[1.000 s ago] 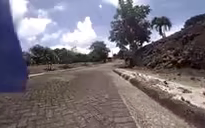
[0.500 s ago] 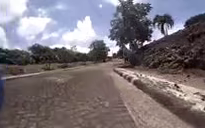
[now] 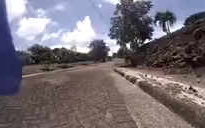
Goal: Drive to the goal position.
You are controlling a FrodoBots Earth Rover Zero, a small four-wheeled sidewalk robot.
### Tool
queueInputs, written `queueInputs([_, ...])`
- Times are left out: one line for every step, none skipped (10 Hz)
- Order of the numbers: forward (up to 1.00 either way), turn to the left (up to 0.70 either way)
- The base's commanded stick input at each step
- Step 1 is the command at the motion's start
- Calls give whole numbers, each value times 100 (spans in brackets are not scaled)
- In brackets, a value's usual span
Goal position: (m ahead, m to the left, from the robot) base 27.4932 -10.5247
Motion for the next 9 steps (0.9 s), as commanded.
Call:
queueInputs([70, 0])
queueInputs([70, 0])
queueInputs([70, 0])
queueInputs([70, 0])
queueInputs([70, 0])
queueInputs([70, 0])
queueInputs([70, 0])
queueInputs([78, 0])
queueInputs([85, 0])
